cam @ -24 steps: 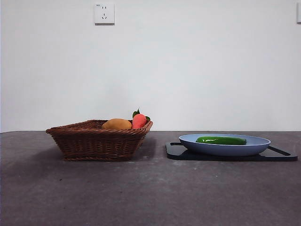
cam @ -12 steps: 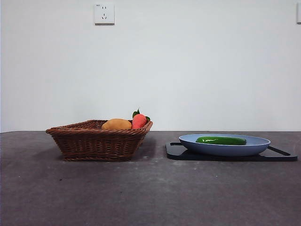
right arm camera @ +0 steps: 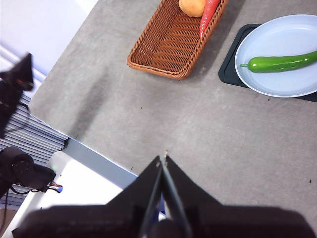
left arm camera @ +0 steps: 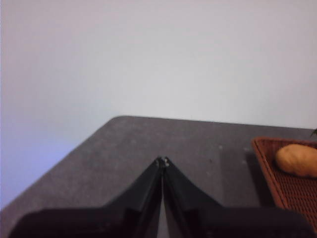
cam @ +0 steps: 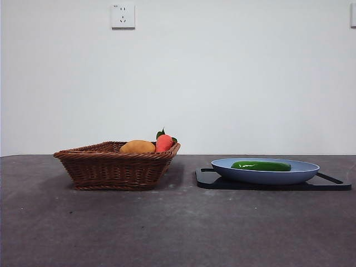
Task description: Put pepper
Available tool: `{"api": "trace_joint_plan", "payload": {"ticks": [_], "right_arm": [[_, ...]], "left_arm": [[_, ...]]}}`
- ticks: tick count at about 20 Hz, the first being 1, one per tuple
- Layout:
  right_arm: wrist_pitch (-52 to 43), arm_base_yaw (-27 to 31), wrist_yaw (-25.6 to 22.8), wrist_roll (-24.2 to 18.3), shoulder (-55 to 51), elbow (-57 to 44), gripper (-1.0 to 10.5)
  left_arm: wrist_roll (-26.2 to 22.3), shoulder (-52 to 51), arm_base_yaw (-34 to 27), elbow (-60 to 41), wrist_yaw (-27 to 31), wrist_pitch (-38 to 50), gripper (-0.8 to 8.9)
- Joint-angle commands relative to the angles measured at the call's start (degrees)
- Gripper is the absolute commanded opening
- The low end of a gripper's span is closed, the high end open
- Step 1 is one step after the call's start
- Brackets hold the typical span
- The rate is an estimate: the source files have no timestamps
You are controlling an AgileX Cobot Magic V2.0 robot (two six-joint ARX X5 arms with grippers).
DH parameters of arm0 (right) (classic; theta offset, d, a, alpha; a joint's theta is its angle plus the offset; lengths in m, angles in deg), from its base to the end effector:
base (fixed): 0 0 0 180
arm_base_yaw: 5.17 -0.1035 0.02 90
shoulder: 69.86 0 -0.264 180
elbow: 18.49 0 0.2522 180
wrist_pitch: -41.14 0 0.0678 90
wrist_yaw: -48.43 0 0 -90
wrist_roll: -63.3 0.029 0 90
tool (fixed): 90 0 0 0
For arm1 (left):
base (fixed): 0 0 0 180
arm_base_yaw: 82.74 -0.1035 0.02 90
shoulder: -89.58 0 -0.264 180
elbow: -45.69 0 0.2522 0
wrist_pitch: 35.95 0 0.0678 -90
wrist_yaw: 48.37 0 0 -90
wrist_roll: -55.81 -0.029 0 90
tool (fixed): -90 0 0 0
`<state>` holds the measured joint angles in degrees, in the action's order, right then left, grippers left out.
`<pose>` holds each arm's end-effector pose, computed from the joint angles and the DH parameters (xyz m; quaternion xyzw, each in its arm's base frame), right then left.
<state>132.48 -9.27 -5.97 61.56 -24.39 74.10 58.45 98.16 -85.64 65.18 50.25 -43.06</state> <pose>0.0706 0.0220 0.4128 0.0889 0.3574 0.3201 0.8729 0.1025 0.0095 0.1970 -0.0246 -0.0354 0.0995 0.9941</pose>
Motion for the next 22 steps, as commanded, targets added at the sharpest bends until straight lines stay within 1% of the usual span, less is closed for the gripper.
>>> {"api": "trace_joint_plan", "payload": {"ticks": [1, 3, 5, 9, 16, 22], "right_arm": [[0.87, -0.11, 0.09, 0.35, 0.28, 0.98, 0.1], [0.87, -0.11, 0.11, 0.35, 0.28, 0.98, 0.1], [0.87, -0.11, 0.11, 0.35, 0.28, 0.98, 0.1], [0.87, -0.11, 0.09, 0.35, 0.28, 0.98, 0.1], [0.87, -0.11, 0.09, 0.35, 0.28, 0.98, 0.1], [0.87, -0.11, 0.09, 0.35, 0.28, 0.98, 0.1]], "left_arm": [[1.99, -2.49, -0.20, -2.43, 0.13, 0.96, 0.08], [2.34, -3.89, -0.20, -4.11, 0.11, 0.87, 0.08], [2.34, -4.83, -0.20, -4.59, 0.07, -1.07, 0.08], [2.32, -8.37, -0.20, -4.66, 0.17, -9.25, 0.08], [2.80, -8.48, -0.20, -5.18, 0.04, -16.90, 0.08], [2.78, -8.46, -0.20, -5.18, 0.11, -16.33, 0.08]]}}
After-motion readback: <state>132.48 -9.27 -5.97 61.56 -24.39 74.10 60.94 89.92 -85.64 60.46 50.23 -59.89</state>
